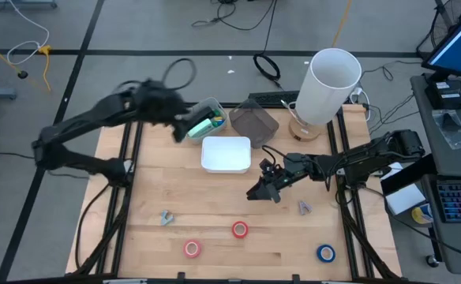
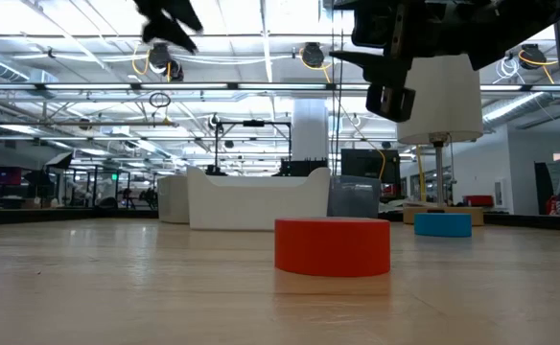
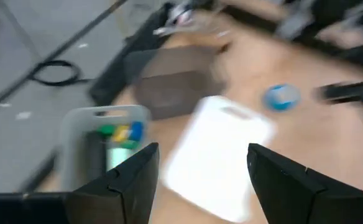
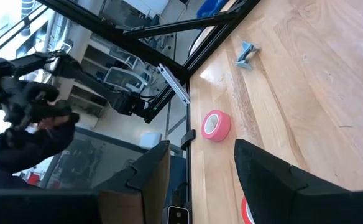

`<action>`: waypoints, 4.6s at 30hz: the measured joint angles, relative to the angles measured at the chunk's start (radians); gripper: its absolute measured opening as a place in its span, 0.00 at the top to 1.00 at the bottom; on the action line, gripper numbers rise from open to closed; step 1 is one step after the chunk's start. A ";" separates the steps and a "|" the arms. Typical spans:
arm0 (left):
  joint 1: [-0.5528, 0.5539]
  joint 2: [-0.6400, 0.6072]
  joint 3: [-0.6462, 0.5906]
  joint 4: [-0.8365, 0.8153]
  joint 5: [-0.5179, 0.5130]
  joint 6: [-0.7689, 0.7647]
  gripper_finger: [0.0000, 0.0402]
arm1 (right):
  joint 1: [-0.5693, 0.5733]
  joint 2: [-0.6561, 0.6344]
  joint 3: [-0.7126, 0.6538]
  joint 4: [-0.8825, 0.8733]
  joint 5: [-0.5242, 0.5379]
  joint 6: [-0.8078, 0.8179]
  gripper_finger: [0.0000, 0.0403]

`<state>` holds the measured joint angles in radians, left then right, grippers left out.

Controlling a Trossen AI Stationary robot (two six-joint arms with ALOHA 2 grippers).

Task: Pick and place Stapler, Stapler remover, tape
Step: Put the gray staple remover into the white bin

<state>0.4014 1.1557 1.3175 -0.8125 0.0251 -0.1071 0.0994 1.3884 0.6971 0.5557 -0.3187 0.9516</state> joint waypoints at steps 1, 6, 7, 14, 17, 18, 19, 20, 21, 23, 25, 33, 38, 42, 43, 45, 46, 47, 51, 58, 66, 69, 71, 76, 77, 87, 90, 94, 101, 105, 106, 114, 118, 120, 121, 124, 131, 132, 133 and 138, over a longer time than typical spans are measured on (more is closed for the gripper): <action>-0.027 -0.038 0.000 -0.019 0.010 -0.043 0.39 | 0.000 0.000 0.000 0.001 0.000 -0.002 0.57; -0.190 -0.159 0.000 -0.150 0.011 -0.208 0.39 | 0.000 0.000 0.000 0.001 0.000 0.003 0.57; -0.223 -0.175 0.000 -0.186 -0.002 -0.244 0.39 | 0.000 0.000 0.000 0.001 0.000 0.004 0.57; -0.438 -0.183 0.000 -0.495 -0.141 -0.584 0.39 | 0.000 0.000 0.000 0.000 -0.001 0.005 0.58; -0.509 -0.153 0.000 -0.608 -0.155 -0.741 0.39 | 0.000 0.000 0.000 0.001 -0.001 0.005 0.58; -0.531 -0.140 0.000 -0.635 -0.157 -0.788 0.39 | 0.000 0.000 0.000 0.001 -0.001 0.005 0.58; -0.553 -0.127 0.000 -0.656 -0.157 -0.834 0.39 | 0.000 0.000 0.000 0.001 -0.001 0.005 0.58; -0.572 -0.114 -0.001 -0.671 -0.157 -0.875 0.39 | 0.000 0.000 0.000 0.001 -0.001 0.005 0.58; -0.593 -0.101 -0.004 -0.674 -0.158 -0.915 0.39 | 0.000 0.000 0.000 0.001 -0.001 0.005 0.58; -0.632 -0.074 -0.022 -0.671 -0.157 -0.994 0.39 | 0.000 0.000 0.000 0.001 -0.001 0.004 0.58; -0.671 -0.044 -0.046 -0.669 -0.157 -1.071 0.39 | 0.000 0.000 0.000 0.001 -0.001 -0.001 0.58; -0.818 0.073 -0.214 -0.521 -0.029 -1.272 0.39 | 0.000 0.000 0.000 0.001 -0.002 -0.012 0.58; -0.883 0.131 -0.305 -0.352 0.029 -1.351 0.39 | 0.000 0.000 0.000 0.001 -0.005 -0.014 0.58; -0.922 0.167 -0.346 -0.290 0.054 -1.436 0.39 | 0.000 0.000 0.000 0.001 -0.029 -0.014 0.58; -0.931 0.172 -0.353 -0.284 0.054 -1.458 0.39 | 0.000 0.000 0.000 0.001 -0.031 -0.014 0.58; -0.945 0.182 -0.361 -0.282 0.054 -1.495 0.39 | 0.001 0.000 0.000 0.001 -0.032 -0.014 0.57; -0.951 0.187 -0.366 -0.282 0.054 -1.509 0.39 | 0.001 0.000 0.000 0.001 -0.032 -0.014 0.57; -0.959 0.189 -0.371 -0.283 0.053 -1.522 0.39 | 0.001 0.000 0.000 0.001 -0.032 -0.014 0.57; -0.982 0.199 -0.392 -0.281 0.048 -1.563 0.39 | 0.001 0.000 0.000 0.001 -0.032 -0.024 0.58; -1.000 0.202 -0.494 -0.118 0.048 -1.583 0.39 | 0.001 0.000 0.000 0.001 -0.032 -0.029 0.58; -1.000 0.201 -0.598 0.006 0.045 -1.595 0.39 | 0.001 0.000 0.000 0.001 -0.032 -0.029 0.58; -1.000 0.201 -0.624 0.043 0.054 -1.596 0.39 | 0.001 0.000 0.000 0.001 -0.032 -0.029 0.58; -1.000 0.201 -0.637 0.064 0.054 -1.596 0.39 | 0.001 0.000 0.000 0.001 -0.032 -0.025 0.58; -1.000 0.201 -0.657 0.096 0.054 -1.596 0.41 | 0.001 0.000 0.000 0.001 -0.029 -0.024 0.58; -1.000 0.201 -0.660 0.100 0.054 -1.596 0.43 | 0.001 0.000 0.000 0.001 -0.029 -0.024 0.58; -1.000 0.201 -0.668 0.118 -0.012 -1.566 0.79 | 0.001 0.000 0.000 0.001 -0.027 -0.022 0.58; -1.000 0.200 -0.668 0.127 -0.029 -1.542 0.90 | 0.001 0.000 0.000 0.001 -0.027 -0.021 0.58; -1.000 0.199 -0.667 0.133 -0.036 -1.529 0.94 | 0.001 0.000 0.000 0.001 -0.027 -0.021 0.58; -1.000 0.197 -0.667 0.135 -0.024 -1.525 0.93 | 0.001 0.000 0.000 0.001 -0.027 -0.021 0.58; -1.000 0.176 -0.668 0.133 -0.015 -1.515 0.93 | 0.001 0.000 0.000 0.001 -0.027 -0.021 0.58; -1.000 0.165 -0.668 0.133 -0.015 -1.515 0.93 | 0.001 0.000 0.000 0.001 -0.027 -0.021 0.58; -1.000 0.036 -0.668 0.134 -0.033 -1.514 0.94 | 0.001 -0.001 0.000 0.001 -0.028 -0.021 0.58; -1.000 -0.048 -0.668 0.194 -0.106 -1.481 0.94 | 0.001 -0.001 0.000 0.001 -0.028 -0.021 0.58; -0.996 -0.087 -0.668 0.252 -0.166 -1.450 0.94 | 0.001 -0.001 0.000 0.001 -0.028 -0.021 0.58; -0.992 -0.102 -0.668 0.285 -0.197 -1.430 0.94 | 0.001 -0.001 0.000 0.001 -0.028 -0.021 0.58; -0.965 -0.135 -0.668 0.391 -0.295 -1.347 0.94 | 0.001 -0.001 0.000 0.001 -0.028 -0.021 0.58; -0.821 -0.145 -0.668 0.677 -0.372 -1.022 0.94 | 0.001 -0.001 0.000 0.001 -0.027 -0.022 0.58; -0.794 -0.144 -0.668 0.709 -0.371 -0.978 0.94 | 0.001 -0.001 0.000 0.001 -0.027 -0.023 0.58; -0.766 -0.143 -0.668 0.742 -0.372 -0.938 0.94 | 0.001 -0.001 0.000 0.001 -0.026 -0.023 0.58; -0.636 -0.142 -0.668 0.855 -0.358 -0.795 0.94 | 0.000 -0.001 0.000 0.001 -0.025 -0.023 0.58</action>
<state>-0.2348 1.0142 0.6498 0.0422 -0.3326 -0.9022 0.0998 1.3876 0.6975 0.5568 -0.3439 0.9283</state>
